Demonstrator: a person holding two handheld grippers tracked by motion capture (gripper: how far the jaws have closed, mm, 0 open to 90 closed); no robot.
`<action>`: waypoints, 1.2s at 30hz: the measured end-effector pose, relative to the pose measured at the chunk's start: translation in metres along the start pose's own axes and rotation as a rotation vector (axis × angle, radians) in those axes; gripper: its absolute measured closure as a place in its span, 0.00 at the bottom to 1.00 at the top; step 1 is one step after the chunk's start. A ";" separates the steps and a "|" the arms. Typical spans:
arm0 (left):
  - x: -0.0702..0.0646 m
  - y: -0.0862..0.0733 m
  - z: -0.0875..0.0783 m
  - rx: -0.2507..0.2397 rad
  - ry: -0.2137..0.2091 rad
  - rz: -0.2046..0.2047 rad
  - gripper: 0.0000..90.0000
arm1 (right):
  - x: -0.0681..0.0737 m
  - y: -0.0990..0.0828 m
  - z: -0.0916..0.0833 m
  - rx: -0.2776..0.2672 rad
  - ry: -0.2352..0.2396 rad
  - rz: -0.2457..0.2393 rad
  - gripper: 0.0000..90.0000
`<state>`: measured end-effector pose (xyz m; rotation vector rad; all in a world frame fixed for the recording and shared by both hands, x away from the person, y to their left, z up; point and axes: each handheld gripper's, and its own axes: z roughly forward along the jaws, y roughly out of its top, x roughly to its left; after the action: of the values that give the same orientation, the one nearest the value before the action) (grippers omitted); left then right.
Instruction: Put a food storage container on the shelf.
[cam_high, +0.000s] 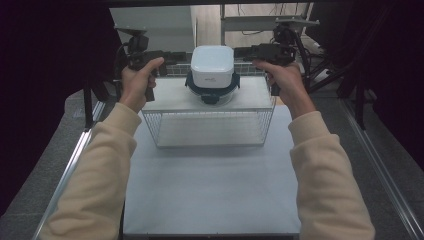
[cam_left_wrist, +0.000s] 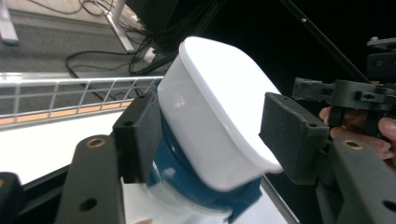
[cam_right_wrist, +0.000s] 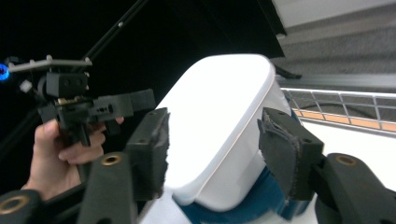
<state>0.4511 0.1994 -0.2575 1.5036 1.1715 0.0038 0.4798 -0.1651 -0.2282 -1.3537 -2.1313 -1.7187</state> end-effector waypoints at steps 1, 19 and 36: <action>-0.001 -0.006 -0.007 -0.007 -0.003 0.016 0.41 | 0.002 -0.003 -0.003 0.001 -0.008 -0.027 0.43; -0.009 -0.049 -0.042 0.050 0.074 0.206 0.32 | 0.006 -0.052 -0.025 0.105 -0.133 -0.258 0.35; 0.002 -0.129 -0.063 0.138 0.166 0.265 0.29 | -0.025 -0.125 -0.057 0.198 -0.228 -0.283 0.34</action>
<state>0.3329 0.2251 -0.3346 1.8005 1.1122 0.2358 0.3869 -0.2231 -0.3142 -1.3002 -2.6508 -1.4414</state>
